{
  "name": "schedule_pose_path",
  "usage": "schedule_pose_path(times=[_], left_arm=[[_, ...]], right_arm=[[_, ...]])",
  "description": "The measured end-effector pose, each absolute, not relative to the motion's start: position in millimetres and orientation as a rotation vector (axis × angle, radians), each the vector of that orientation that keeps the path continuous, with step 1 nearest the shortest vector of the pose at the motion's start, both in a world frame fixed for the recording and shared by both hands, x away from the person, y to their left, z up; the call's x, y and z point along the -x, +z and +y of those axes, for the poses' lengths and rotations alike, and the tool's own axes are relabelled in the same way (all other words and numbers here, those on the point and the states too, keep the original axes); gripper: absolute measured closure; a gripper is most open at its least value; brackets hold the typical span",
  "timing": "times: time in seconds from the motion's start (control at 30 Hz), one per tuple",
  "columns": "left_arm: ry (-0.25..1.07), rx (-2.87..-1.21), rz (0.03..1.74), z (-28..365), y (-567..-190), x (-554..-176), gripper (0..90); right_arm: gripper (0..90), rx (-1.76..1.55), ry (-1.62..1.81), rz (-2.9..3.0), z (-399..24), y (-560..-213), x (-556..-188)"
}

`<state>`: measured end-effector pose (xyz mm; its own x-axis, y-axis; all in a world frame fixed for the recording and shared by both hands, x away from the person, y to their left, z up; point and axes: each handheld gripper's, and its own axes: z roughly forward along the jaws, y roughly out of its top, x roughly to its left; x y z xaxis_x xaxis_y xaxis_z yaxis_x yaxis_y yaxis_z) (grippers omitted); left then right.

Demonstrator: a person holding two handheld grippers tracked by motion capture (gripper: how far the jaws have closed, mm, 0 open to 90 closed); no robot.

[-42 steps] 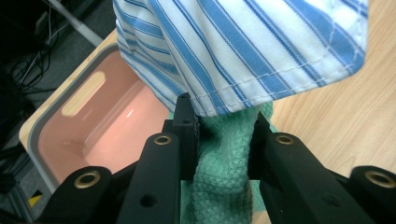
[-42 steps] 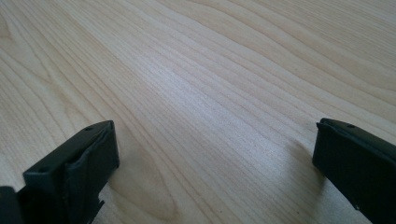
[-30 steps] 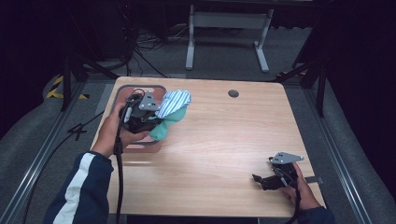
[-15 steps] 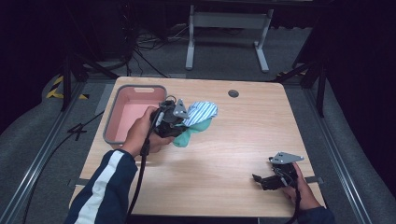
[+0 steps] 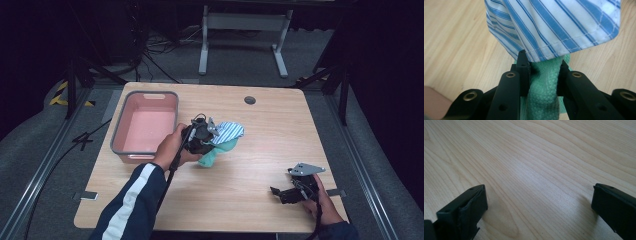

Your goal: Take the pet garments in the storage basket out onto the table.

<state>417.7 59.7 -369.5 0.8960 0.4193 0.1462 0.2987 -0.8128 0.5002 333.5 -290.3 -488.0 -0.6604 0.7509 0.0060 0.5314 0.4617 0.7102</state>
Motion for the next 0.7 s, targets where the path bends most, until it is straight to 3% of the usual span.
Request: schedule_pose_path(times=[0.7], left_arm=[[0.261,-2.656,0.541,38,-423,-422,71.3]], right_arm=[[0.6,-1.089,1.008,2.41,-290,-488,-333]])
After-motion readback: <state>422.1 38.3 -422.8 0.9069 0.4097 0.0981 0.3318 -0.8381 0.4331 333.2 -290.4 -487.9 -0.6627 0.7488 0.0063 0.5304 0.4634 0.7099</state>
